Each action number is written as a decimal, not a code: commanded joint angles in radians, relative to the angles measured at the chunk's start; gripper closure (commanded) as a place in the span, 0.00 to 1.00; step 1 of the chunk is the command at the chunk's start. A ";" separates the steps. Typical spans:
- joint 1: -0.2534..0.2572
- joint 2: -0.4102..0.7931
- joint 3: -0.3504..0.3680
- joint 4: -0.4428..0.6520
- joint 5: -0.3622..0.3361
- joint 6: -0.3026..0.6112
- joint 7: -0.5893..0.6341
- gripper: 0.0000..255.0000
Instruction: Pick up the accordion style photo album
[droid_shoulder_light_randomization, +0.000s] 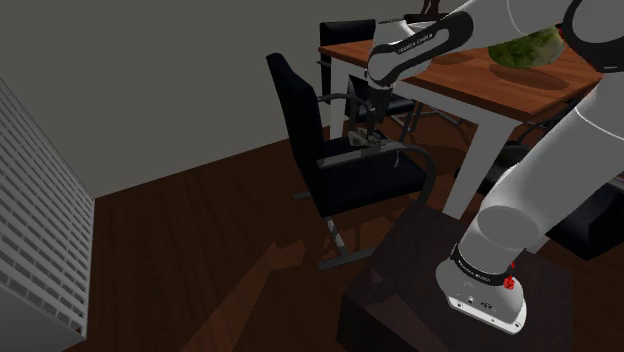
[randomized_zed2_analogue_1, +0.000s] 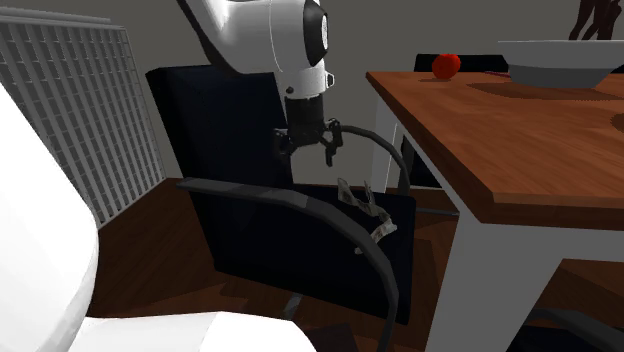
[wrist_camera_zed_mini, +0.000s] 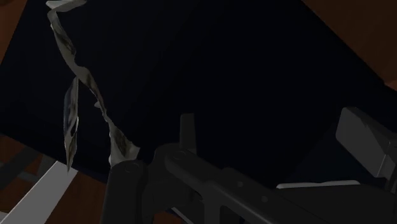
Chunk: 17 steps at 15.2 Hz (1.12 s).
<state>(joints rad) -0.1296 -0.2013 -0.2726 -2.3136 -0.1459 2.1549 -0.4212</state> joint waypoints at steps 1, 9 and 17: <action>-0.009 0.070 -0.021 0.032 0.005 0.043 -0.029 0.00; -0.061 0.355 -0.073 0.207 0.075 0.163 -0.152 0.00; -0.156 0.643 -0.071 0.457 0.164 0.210 -0.260 0.00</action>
<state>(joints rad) -0.2752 0.4021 -0.3474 -1.8910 0.0072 2.3581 -0.6736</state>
